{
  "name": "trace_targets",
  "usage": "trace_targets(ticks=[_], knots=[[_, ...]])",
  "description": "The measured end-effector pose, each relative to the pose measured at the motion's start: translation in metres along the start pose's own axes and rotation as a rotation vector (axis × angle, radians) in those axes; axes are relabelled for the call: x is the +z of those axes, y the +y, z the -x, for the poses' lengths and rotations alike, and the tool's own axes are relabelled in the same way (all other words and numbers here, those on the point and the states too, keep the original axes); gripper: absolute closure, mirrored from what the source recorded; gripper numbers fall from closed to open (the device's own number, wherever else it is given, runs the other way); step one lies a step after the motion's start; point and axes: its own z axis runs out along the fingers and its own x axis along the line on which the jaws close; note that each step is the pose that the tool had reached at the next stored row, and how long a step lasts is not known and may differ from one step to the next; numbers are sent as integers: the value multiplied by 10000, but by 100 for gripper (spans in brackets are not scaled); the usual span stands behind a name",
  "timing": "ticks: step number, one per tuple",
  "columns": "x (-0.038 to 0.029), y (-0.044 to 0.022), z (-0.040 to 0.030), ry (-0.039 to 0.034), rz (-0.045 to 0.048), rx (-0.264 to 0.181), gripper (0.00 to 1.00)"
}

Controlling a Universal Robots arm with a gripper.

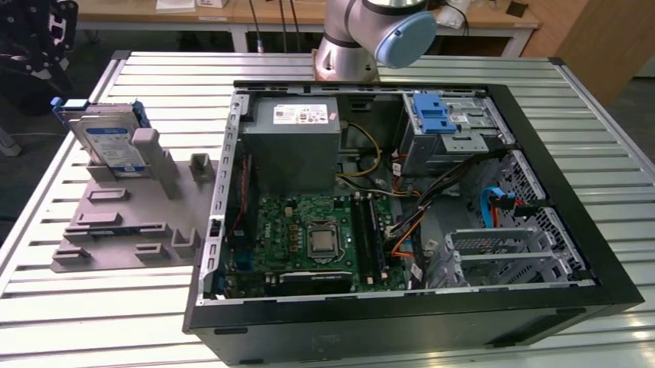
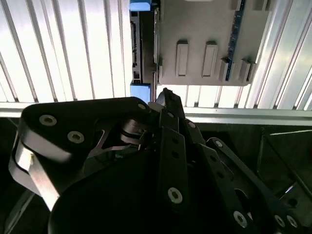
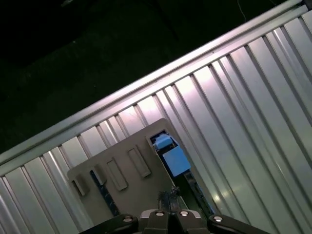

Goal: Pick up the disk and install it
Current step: 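Pick up the disk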

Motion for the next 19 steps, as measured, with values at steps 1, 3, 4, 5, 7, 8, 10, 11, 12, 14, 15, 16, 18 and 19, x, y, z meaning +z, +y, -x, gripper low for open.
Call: trace_targets(ticks=[1, 3, 4, 5, 7, 8, 10, 11, 12, 14, 15, 16, 18, 19], knots=[[1, 0, 0, 3, 2, -180, 89], [2, 0, 0, 10, 8, -539, 89], [3, 0, 0, 14, 11, -736, 89], [3, 0, 0, 18, 14, -916, 89], [4, 0, 0, 25, 20, -1312, 89], [4, 0, 0, 29, 22, -1471, 89], [6, 0, 0, 34, 27, -1832, 89], [7, 0, 0, 38, 30, -2012, 89], [8, -1, 0, 42, 33, -2209, 89], [10, -1, 0, 47, 37, -2563, 89], [11, -1, 0, 52, 40, -2742, 89], [12, -1, 0, 55, 43, -2922, 89], [15, -1, 0, 61, 48, -3287, 89], [15, -1, 0, 65, 51, -3446, 89]])
